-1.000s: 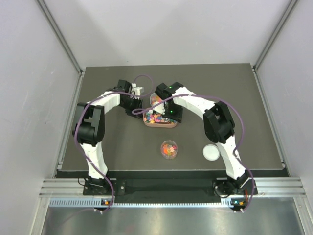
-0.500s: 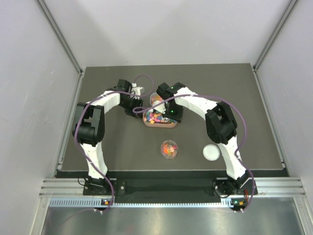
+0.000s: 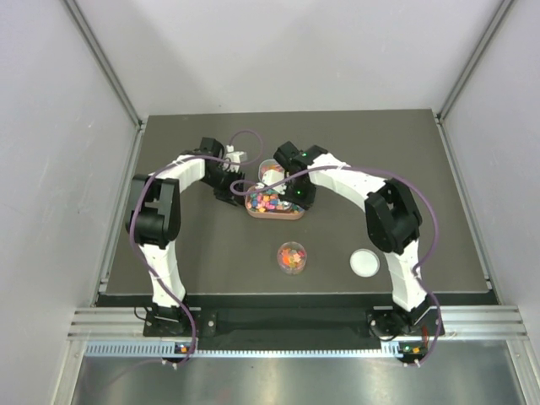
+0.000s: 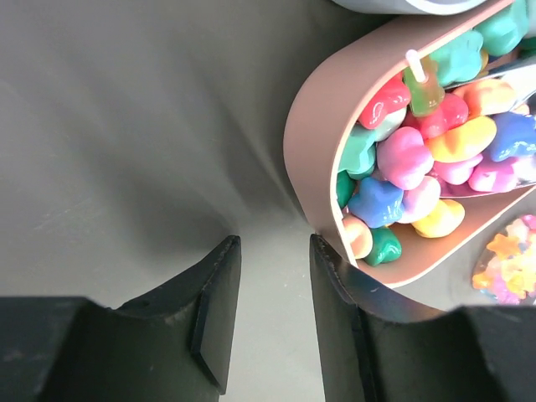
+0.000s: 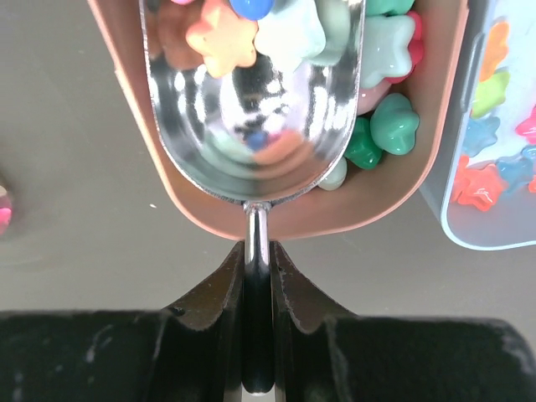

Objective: Pack the candies
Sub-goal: Scoop the fake candies from the storage box.

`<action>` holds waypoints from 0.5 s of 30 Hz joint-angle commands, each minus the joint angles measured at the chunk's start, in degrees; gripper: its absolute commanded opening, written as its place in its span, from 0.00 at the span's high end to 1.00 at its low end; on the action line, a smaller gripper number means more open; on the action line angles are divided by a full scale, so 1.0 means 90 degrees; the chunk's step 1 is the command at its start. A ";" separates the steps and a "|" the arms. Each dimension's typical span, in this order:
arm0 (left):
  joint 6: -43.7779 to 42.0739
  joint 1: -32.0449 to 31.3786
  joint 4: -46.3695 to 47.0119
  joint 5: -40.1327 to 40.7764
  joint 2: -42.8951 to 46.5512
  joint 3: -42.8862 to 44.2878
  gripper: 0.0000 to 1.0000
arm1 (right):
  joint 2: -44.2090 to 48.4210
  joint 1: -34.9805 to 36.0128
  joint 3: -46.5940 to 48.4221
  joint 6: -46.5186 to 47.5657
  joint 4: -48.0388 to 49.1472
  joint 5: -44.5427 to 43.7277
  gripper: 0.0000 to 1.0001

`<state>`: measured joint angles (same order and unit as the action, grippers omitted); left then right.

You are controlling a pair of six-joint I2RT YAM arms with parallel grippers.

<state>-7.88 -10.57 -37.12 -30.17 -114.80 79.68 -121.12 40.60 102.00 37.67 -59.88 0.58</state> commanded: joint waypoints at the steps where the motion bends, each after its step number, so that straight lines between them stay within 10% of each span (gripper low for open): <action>1: -0.0159 0.0099 -0.0211 -0.0573 -0.0115 0.0384 0.55 | 0.0635 0.0011 -0.0432 -0.0016 0.1408 0.0678 1.00; 15: -0.0862 0.0412 -0.1129 -0.0309 -0.0486 0.0981 0.55 | 0.1182 -0.0419 -0.1732 0.0042 0.2932 0.1829 1.00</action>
<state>-12.56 -6.74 -44.36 -32.05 -118.19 86.91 -113.25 37.74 88.27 37.71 -41.71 10.37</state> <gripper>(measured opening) 0.451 0.127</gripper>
